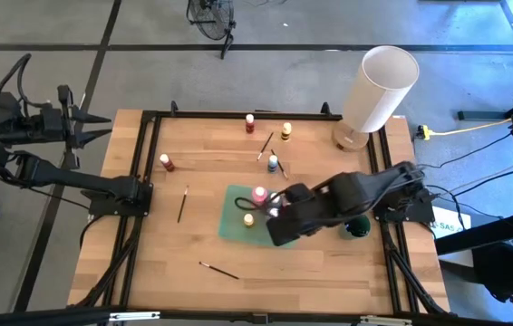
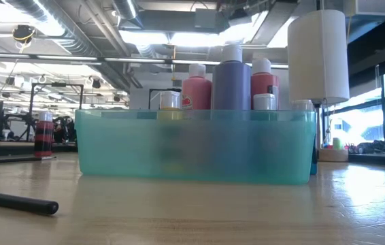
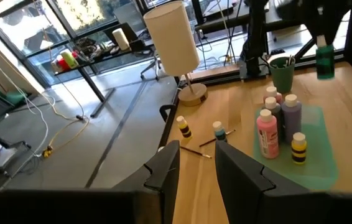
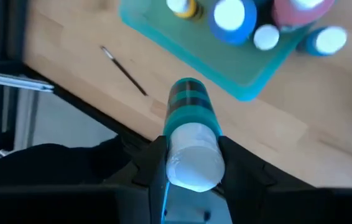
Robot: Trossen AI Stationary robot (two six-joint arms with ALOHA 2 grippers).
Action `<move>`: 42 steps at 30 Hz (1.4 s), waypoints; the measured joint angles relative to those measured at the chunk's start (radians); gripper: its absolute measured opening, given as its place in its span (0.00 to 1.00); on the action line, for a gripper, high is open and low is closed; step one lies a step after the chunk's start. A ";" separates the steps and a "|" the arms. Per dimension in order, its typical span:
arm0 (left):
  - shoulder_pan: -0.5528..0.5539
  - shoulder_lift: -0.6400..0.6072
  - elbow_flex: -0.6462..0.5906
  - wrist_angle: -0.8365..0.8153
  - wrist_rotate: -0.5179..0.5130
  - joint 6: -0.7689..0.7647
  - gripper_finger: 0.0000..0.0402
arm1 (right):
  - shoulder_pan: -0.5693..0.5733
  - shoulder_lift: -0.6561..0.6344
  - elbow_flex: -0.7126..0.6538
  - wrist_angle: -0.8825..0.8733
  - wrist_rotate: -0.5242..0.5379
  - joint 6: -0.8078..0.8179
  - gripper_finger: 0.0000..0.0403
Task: Pick & Place Paint Supplies
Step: Put the green paint bottle into the light green bin
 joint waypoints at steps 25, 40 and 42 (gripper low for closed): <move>0.000 0.000 0.000 -0.019 0.000 -0.184 0.24 | -0.059 0.158 -0.186 -0.001 -0.160 -0.221 0.30; 0.000 0.000 0.000 -0.019 0.000 -0.254 0.24 | -0.134 0.158 -0.269 0.000 -0.158 -0.355 0.30; 0.000 0.000 0.000 -0.019 0.000 -0.260 0.24 | -0.133 0.158 -0.272 0.002 -0.160 -0.352 0.30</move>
